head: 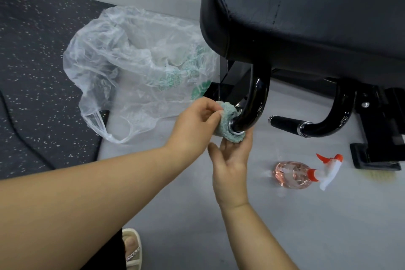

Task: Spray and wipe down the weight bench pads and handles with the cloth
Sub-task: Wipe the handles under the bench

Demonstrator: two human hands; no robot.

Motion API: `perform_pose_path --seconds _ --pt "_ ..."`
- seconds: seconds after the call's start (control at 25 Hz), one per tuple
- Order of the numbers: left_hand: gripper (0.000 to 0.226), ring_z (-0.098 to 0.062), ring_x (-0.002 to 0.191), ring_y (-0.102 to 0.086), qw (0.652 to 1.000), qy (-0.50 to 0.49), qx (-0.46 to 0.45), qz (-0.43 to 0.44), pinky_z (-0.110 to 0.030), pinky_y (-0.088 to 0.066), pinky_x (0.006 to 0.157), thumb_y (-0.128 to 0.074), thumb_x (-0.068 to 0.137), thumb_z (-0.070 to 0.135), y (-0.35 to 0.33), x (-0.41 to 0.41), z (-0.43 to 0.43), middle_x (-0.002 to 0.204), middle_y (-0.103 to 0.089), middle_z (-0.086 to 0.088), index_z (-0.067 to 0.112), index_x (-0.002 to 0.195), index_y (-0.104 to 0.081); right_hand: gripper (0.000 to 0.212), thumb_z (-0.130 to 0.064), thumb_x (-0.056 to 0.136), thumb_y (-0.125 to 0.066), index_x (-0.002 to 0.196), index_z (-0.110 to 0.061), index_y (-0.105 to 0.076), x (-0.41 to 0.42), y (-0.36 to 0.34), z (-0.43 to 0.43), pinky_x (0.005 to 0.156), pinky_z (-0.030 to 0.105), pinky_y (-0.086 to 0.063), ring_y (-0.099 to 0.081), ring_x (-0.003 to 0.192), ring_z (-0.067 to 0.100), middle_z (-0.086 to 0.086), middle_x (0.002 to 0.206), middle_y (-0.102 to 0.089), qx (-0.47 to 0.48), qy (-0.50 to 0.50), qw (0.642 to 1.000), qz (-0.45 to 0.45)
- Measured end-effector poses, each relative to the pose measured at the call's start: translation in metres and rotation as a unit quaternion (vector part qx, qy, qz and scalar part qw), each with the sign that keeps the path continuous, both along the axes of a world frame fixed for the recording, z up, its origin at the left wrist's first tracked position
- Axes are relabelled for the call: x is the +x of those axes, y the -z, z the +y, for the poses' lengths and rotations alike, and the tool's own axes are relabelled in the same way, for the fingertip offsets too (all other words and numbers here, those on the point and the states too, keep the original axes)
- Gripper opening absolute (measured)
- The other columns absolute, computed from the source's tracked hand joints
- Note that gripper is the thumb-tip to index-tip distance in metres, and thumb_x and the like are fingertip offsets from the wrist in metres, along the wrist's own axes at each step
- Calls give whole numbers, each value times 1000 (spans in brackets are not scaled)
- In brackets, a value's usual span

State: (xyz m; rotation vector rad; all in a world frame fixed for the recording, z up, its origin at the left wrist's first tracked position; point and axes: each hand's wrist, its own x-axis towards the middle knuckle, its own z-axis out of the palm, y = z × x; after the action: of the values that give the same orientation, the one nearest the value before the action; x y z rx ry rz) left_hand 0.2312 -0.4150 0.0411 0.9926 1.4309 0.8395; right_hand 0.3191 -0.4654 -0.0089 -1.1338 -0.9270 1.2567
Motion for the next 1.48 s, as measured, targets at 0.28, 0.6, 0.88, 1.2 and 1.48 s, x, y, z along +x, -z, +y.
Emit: perform_pose_path --seconds 0.28,0.6,0.88,1.2,1.48 --pt "41 1 132 -36 979 131 -110 -110 -26 -19 116 -28 100 40 -4 -8 6 140 -45 19 31 134 -49 77 0 73 -72 130 -30 -31 6 13 30 97 17 -39 -48 122 -1 -28 125 -52 -23 -28 997 -66" --pt "37 0 133 -33 987 146 -61 -1 -18 -21 106 -33 100 38 -22 0 0 141 -42 19 38 134 -47 42 2 78 -59 117 -12 -50 5 0 35 85 27 -47 -60 101 16 17 110 -59 -19 13 1000 -18" --pt "42 -5 139 -25 983 154 -81 49 -14 -18 101 -28 102 34 -16 -3 4 149 -32 14 30 144 -33 42 3 83 -58 118 -19 -54 7 17 43 89 27 -47 -60 106 13 3 112 -64 -1 -25 998 -61" --pt "44 -3 143 -14 991 100 -85 0 -21 -10 113 -29 103 30 -15 10 -1 154 -19 16 27 146 -28 35 9 88 -51 115 -13 -53 11 19 42 89 24 -49 -60 104 5 5 111 -62 -70 -65 994 -55" --pt "42 0 140 -20 988 113 -100 -25 -14 -12 106 -30 102 35 0 1 12 149 -28 21 33 143 -33 45 1 87 -51 130 1 -41 10 35 46 98 24 -44 -52 120 11 16 129 -52 -41 -74 992 -89"
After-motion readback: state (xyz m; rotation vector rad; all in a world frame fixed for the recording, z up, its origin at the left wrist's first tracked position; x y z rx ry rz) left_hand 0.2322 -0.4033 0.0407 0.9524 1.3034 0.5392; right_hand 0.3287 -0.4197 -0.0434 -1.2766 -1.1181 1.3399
